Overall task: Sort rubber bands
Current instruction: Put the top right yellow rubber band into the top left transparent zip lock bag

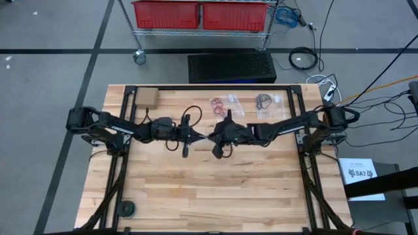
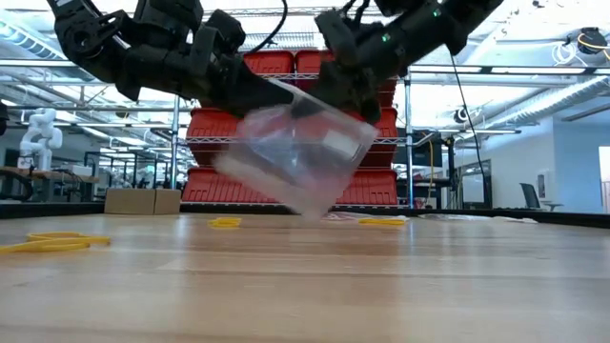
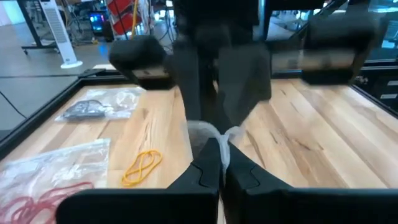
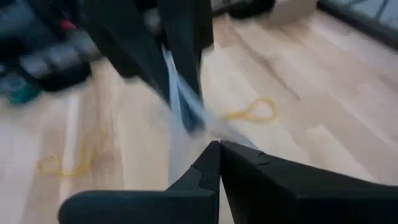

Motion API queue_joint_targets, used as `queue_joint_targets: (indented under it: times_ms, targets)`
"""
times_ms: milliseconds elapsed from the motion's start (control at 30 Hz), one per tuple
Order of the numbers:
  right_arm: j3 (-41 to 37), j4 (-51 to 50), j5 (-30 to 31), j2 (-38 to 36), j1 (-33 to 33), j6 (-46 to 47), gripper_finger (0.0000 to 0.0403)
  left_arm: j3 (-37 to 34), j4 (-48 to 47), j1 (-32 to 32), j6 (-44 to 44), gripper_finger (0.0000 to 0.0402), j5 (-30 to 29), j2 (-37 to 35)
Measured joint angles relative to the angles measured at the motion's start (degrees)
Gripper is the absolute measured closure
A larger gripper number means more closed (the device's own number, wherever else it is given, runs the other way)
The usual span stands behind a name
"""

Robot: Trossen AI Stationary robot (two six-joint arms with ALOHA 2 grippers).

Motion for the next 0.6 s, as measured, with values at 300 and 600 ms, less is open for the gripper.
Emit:
queue_joint_targets:
  times_ms: [300,600]
  targets:
    - [0.09,0.82,-8.8,0.1,-2.01,0.02,0.0403,0.07,0.64,0.11,0.1,0.0402,2.25,0.0]
    - [0.07,-4.67,-9.16,-3.93,-2.13,0.34,0.0374,0.09,-2.32,2.4,1.03,0.0402,3.63,-0.33]
